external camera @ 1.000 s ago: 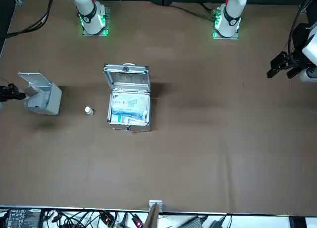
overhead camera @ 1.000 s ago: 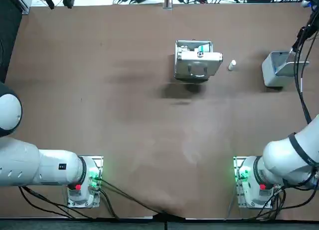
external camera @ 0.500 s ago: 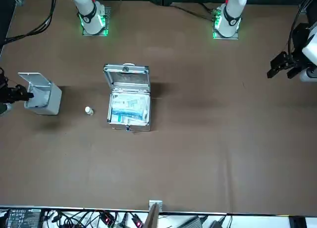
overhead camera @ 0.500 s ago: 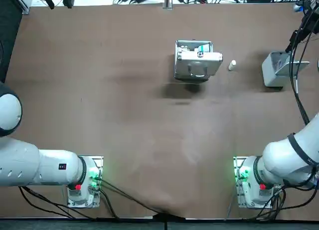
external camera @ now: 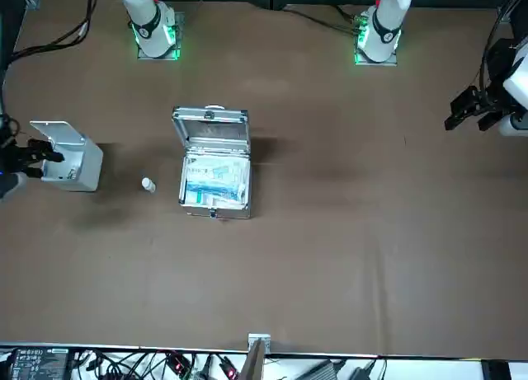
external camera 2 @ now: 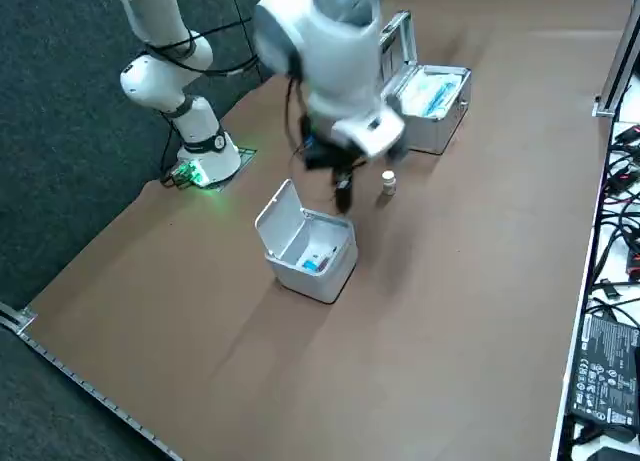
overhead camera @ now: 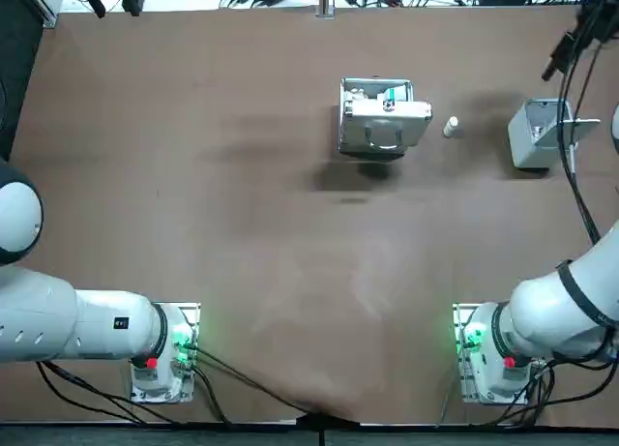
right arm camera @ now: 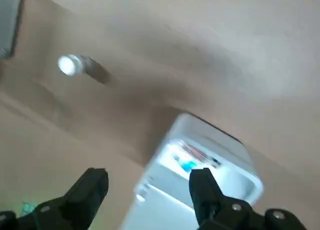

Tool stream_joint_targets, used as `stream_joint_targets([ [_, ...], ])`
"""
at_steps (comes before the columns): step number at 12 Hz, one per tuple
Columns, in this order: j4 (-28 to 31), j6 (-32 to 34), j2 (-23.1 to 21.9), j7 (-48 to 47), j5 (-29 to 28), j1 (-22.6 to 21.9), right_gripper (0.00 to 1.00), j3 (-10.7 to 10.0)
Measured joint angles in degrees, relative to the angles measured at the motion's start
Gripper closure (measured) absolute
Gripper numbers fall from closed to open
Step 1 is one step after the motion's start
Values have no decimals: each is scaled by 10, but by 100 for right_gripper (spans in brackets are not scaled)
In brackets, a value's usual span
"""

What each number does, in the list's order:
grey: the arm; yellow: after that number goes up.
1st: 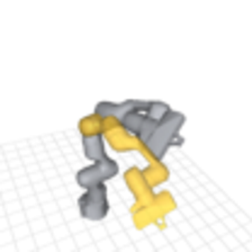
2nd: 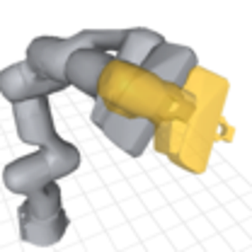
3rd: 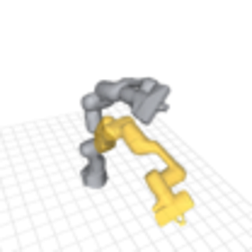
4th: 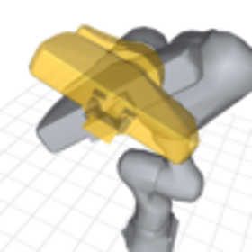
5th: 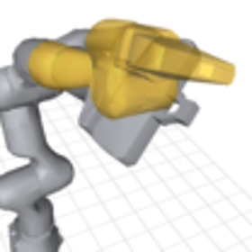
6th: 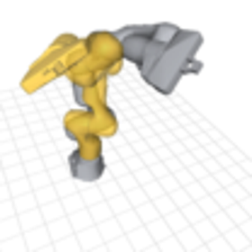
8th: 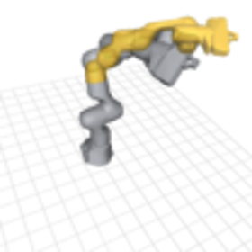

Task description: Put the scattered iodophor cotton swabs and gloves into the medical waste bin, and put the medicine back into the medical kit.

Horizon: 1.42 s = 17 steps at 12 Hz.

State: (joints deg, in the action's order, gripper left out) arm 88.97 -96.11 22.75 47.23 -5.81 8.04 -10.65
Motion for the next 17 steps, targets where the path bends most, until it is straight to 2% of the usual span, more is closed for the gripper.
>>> stream_joint_targets([
  [1,0,0,-3,-24,0,-24,0,1],
  [4,6,-4,-2,-114,0,-88,4,3],
  [6,23,-33,-2,-168,0,-122,5,3],
  [13,178,-218,-18,-327,0,-210,6,3],
  [17,268,-343,-19,-362,0,-233,7,3],
])
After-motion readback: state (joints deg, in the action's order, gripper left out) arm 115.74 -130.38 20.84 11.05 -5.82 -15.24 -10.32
